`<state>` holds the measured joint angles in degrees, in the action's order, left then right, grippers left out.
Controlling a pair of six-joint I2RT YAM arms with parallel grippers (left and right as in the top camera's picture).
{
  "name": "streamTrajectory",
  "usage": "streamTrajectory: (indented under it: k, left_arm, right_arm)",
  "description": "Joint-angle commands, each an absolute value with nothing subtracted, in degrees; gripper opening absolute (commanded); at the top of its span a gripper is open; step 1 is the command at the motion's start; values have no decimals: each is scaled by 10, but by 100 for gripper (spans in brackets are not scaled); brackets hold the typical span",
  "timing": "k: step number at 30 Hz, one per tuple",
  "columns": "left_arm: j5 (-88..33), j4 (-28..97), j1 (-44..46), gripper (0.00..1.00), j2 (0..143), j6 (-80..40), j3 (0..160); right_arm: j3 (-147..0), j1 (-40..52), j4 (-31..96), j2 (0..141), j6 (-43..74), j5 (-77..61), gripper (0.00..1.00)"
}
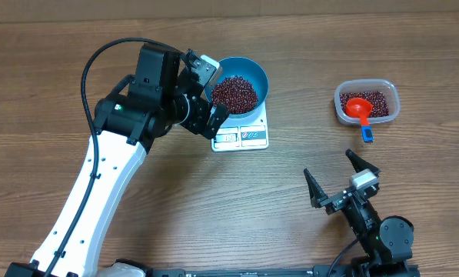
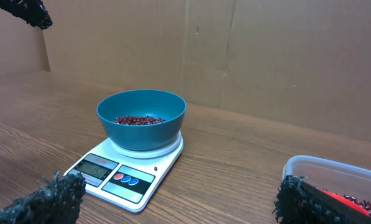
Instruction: Scoop item into bowl and weigh 150g on scale
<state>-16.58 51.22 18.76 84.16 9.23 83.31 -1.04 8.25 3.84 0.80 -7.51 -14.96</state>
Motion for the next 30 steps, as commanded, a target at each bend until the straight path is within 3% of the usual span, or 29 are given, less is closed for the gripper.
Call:
streamTrajectory:
  k: [1, 17, 30]
  left_arm:
    - [-174, 512, 189, 100, 828, 103, 842]
    - [-177, 555, 189, 100, 795, 100, 841]
    - [-176, 560, 122, 100, 480, 1, 759]
  right_arm:
    - [-4, 83, 35, 2, -72, -144, 100]
    - [-4, 83, 35, 2, -72, -144, 100]
    - [-4, 83, 35, 2, -72, -144, 100]
